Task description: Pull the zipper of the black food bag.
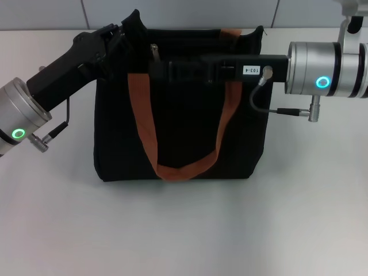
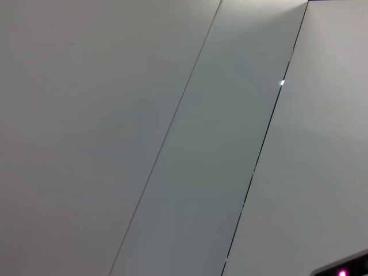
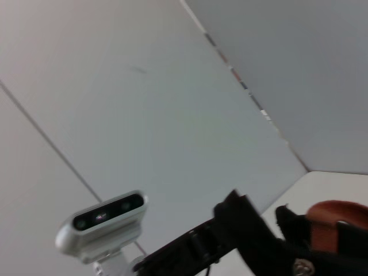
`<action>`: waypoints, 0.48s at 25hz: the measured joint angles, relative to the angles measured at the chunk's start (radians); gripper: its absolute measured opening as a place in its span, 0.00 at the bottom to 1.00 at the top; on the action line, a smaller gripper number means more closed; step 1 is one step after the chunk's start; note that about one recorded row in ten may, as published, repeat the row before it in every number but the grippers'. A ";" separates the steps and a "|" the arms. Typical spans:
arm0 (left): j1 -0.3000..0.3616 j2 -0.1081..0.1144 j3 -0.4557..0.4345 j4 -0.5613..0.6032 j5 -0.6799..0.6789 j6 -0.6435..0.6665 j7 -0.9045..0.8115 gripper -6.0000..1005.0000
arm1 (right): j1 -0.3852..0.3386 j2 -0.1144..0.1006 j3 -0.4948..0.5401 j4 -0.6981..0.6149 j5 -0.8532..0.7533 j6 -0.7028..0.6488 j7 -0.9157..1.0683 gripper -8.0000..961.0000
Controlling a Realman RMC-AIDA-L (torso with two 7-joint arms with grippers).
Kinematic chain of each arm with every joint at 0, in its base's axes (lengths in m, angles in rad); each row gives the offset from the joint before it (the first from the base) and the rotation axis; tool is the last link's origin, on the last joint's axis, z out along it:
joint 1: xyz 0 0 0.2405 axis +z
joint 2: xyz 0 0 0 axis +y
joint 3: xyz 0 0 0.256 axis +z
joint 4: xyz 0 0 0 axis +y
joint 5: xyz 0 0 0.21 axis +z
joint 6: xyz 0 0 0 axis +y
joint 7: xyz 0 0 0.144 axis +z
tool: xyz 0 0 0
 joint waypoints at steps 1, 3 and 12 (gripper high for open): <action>0.000 0.000 0.000 0.000 0.000 0.000 0.000 0.04 | 0.000 0.000 0.000 0.000 0.000 0.008 0.002 0.84; 0.000 0.000 0.000 0.000 0.000 0.000 0.000 0.04 | 0.001 0.000 -0.001 0.000 0.000 0.016 0.003 0.84; 0.001 0.000 0.000 -0.002 0.000 0.002 0.000 0.04 | 0.019 0.004 -0.011 -0.003 0.004 -0.028 -0.002 0.84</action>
